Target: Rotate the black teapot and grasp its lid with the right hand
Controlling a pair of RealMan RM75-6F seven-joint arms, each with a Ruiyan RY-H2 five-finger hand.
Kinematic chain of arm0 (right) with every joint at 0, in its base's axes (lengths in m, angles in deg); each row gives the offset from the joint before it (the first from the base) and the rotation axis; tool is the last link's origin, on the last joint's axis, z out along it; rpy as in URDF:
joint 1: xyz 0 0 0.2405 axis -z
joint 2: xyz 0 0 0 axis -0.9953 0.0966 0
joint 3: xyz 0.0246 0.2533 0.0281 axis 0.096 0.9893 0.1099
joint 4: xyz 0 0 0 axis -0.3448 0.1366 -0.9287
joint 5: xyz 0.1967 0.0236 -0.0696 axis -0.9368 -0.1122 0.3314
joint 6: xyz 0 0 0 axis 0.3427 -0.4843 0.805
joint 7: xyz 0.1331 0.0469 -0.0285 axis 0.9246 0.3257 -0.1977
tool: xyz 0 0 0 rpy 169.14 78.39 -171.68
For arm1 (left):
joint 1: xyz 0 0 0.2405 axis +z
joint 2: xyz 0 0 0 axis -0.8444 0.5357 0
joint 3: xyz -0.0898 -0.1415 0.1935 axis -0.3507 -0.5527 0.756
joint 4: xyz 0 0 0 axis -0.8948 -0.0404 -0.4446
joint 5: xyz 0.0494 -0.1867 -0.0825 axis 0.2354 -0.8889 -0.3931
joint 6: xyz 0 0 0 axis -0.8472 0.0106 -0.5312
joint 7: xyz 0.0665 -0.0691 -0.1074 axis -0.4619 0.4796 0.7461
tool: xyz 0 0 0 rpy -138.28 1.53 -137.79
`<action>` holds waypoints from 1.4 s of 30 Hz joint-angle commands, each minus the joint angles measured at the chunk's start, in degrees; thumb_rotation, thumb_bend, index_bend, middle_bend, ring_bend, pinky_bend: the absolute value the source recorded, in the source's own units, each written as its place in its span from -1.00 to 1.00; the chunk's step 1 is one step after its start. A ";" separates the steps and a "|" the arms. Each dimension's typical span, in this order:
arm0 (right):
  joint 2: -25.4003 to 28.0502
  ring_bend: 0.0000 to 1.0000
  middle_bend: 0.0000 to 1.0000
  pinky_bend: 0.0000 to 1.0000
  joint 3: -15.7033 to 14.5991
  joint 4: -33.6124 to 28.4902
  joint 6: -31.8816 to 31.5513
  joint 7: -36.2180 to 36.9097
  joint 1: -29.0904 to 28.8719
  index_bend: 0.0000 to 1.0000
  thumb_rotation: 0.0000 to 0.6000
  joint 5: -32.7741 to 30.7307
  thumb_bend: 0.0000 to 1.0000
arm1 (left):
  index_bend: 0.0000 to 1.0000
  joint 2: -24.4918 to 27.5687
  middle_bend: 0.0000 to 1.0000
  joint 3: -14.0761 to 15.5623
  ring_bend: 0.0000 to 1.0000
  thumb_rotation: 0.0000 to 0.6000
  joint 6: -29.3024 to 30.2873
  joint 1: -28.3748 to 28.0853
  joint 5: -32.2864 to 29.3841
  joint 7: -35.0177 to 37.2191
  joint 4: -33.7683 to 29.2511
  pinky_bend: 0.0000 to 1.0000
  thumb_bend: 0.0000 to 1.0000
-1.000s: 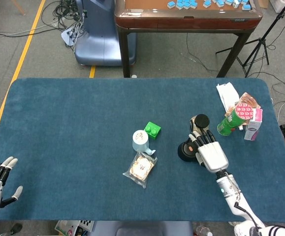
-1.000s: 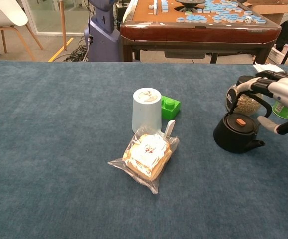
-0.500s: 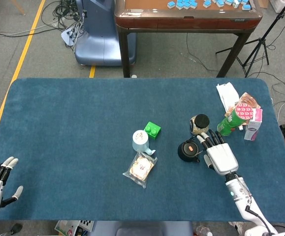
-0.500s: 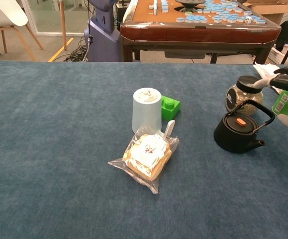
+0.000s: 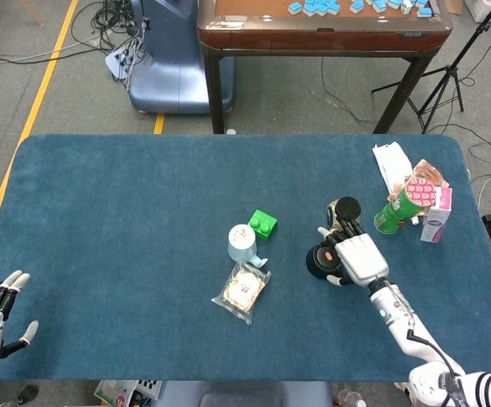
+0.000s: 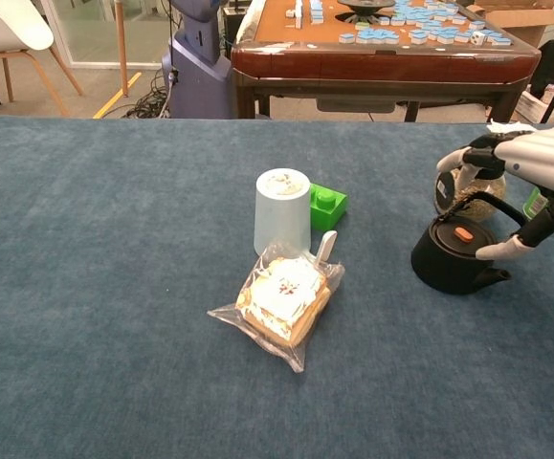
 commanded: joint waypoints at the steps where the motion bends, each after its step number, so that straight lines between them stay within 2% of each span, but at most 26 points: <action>1: -0.57 -0.94 -0.49 -0.90 0.36 1.43 1.92 -0.19 -1.33 -0.73 0.71 -2.50 -1.00 | -0.78 0.09 -0.85 -0.06 -0.79 1.00 0.00 0.03 -0.12 -0.04 -0.07 -0.98 -0.41; 8: -0.10 -0.94 -0.48 -0.91 -0.50 2.23 2.71 -1.16 -2.05 -0.73 0.69 -5.00 -1.00 | -0.78 0.02 -0.85 -0.05 -0.79 1.00 -0.13 -0.04 -0.08 -0.09 -0.01 -0.98 -0.41; 14: 1.35 -0.94 -0.47 -0.92 -1.88 0.03 1.00 -1.63 -1.34 -0.73 0.70 -4.75 -1.00 | -0.78 -0.07 -0.85 -0.09 -0.79 1.00 -0.11 -0.02 -0.15 -0.13 0.08 -0.98 -0.41; 25: 7.31 -0.94 -0.45 -0.92 -7.56 -8.45 -4.90 -3.11 3.96 -0.73 0.69 -3.03 -1.00 | -0.78 -0.19 -0.85 -0.09 -0.79 1.00 -0.48 -0.12 -0.33 0.09 0.56 -0.98 -0.41; 31: 8.68 -0.94 -0.45 -0.92 -9.72 -10.45 -6.82 -3.25 5.98 -0.73 0.70 -1.15 -1.00 | -0.78 -0.41 -0.85 0.08 -0.79 1.00 -0.67 -0.34 0.12 -0.13 0.51 -0.98 -0.41; 42: 6.88 -0.94 -0.45 -0.92 -6.89 -6.96 -6.26 0.31 4.52 -0.73 0.70 0.77 -1.00 | -0.78 -0.25 -0.85 0.07 -0.79 1.00 -0.25 -0.18 0.16 -0.27 0.23 -0.98 -0.41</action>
